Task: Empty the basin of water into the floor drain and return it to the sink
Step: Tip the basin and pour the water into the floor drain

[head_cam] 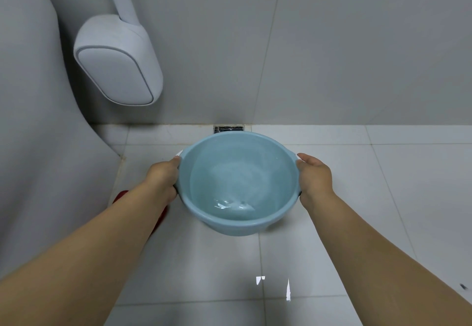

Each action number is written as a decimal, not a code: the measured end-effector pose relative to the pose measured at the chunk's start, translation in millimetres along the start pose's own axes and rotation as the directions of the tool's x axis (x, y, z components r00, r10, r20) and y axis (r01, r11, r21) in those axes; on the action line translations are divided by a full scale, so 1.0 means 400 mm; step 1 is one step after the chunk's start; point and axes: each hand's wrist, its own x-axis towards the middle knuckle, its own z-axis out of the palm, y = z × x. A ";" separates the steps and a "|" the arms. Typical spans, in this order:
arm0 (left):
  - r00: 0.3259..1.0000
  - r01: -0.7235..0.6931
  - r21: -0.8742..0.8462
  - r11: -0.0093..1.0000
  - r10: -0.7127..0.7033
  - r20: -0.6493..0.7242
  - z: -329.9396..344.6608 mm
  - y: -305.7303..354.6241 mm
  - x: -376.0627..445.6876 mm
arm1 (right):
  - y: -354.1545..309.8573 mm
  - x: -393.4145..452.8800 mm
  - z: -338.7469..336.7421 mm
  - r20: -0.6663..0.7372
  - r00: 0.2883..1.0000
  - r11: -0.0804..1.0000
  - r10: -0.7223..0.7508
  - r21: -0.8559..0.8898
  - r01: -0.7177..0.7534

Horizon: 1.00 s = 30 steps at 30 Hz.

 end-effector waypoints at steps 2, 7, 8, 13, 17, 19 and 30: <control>1.000 -0.005 -0.007 1.000 0.005 0.001 0.001 -0.001 -0.001 | 0.000 0.000 0.000 0.002 1.000 1.000 -0.002 -0.003 0.002; 1.000 -0.001 -0.025 1.000 0.001 0.014 -0.001 -0.003 0.005 | 0.002 0.003 0.003 -0.004 1.000 1.000 0.008 -0.012 -0.008; 1.000 0.000 -0.027 1.000 0.001 0.015 -0.002 -0.003 0.007 | 0.003 0.004 0.004 -0.005 1.000 1.000 0.010 -0.013 -0.010; 1.000 -0.005 -0.011 1.000 0.005 0.016 -0.007 -0.005 0.016 | -0.001 0.004 0.008 -0.004 1.000 1.000 0.007 -0.007 -0.007; 1.000 0.002 0.008 1.000 -0.002 0.008 -0.013 -0.004 0.024 | -0.001 0.004 0.011 -0.003 1.000 1.000 0.010 -0.007 -0.010; 1.000 0.007 0.011 1.000 -0.007 0.006 -0.014 -0.004 0.026 | 0.000 0.006 0.012 -0.007 1.000 1.000 0.010 -0.014 -0.010; 0.999 0.031 0.037 0.999 -0.031 0.013 -0.019 -0.007 0.029 | -0.004 0.007 0.019 -0.014 0.999 0.999 0.031 -0.010 -0.031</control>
